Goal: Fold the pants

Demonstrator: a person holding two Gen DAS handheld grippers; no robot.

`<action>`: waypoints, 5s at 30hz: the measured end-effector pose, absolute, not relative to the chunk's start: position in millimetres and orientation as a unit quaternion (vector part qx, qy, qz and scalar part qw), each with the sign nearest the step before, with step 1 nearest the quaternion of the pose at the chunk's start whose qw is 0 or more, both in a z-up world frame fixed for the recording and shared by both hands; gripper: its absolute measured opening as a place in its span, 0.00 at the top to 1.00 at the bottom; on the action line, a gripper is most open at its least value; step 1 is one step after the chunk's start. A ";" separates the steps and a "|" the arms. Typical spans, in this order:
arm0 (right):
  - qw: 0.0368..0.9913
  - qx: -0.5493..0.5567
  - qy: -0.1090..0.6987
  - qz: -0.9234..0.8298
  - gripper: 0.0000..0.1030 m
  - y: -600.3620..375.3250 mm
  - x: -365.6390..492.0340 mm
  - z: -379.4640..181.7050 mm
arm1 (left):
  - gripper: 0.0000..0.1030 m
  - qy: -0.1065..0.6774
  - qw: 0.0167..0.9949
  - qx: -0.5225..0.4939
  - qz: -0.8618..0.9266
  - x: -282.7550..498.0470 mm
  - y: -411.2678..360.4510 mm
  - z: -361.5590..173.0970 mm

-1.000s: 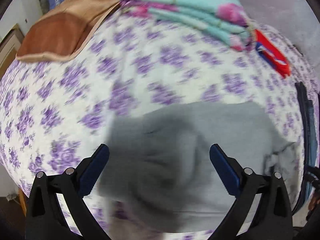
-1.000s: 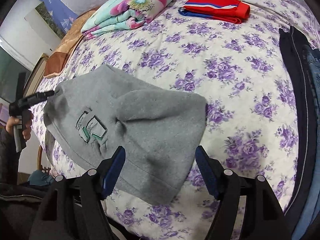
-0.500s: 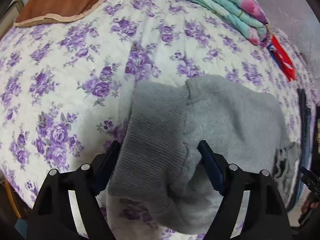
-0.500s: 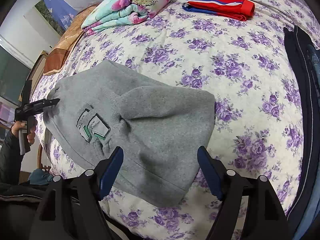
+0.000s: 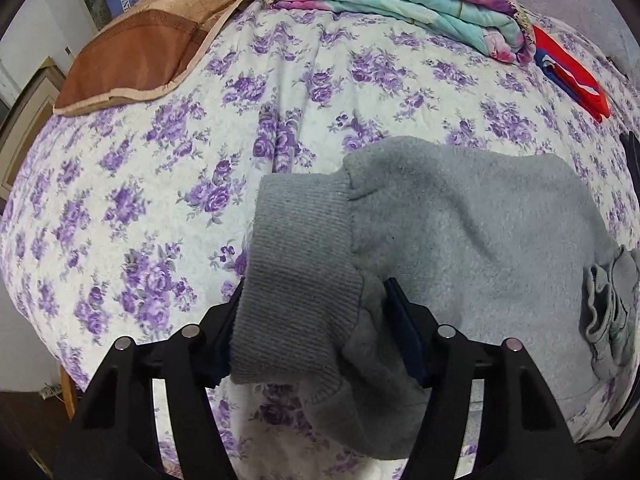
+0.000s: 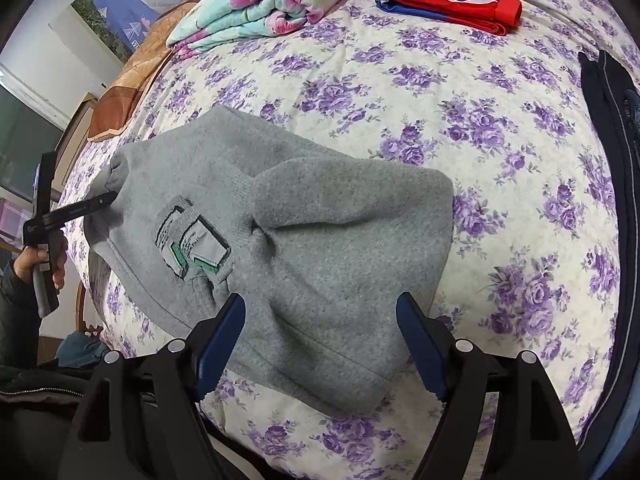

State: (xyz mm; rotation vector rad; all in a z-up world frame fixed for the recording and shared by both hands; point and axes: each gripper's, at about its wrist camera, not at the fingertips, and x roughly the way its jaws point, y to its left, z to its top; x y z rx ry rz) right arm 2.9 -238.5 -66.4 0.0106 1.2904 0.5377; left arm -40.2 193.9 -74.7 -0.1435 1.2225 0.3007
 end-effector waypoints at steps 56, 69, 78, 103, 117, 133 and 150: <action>0.713 0.156 0.584 0.355 0.04 -154.6 39.8 -18.8 | 0.08 0.519 0.839 -0.156 0.049 -49.0 124.6 -25.7; 0.709 0.038 0.618 0.338 0.65 -79.5 52.1 -63.6 | 0.08 0.573 0.810 -0.122 0.021 -40.4 89.4 -79.8; 0.738 0.118 0.521 0.413 0.86 -177.8 27.9 49.8 | 0.08 0.519 0.839 -0.159 0.027 -44.8 122.2 -30.4; 0.800 0.045 0.537 0.264 0.81 -268.1 29.9 3.5 | 0.08 0.561 0.819 -0.049 -0.107 -6.4 -19.0 -45.7; 0.785 -0.114 0.572 0.209 0.93 -203.1 65.2 -77.4 | 0.04 0.633 0.759 -0.104 -0.112 -14.3 -9.9 -102.9; 0.749 -0.043 0.609 0.255 0.19 -238.7 -15.6 -75.5 | 0.05 0.633 0.761 -0.073 -0.126 -14.0 -9.0 -92.1; 0.674 0.346 0.612 0.228 0.04 -313.4 31.6 -146.1 | 0.04 0.640 0.725 -0.189 -0.169 19.6 -2.0 -118.0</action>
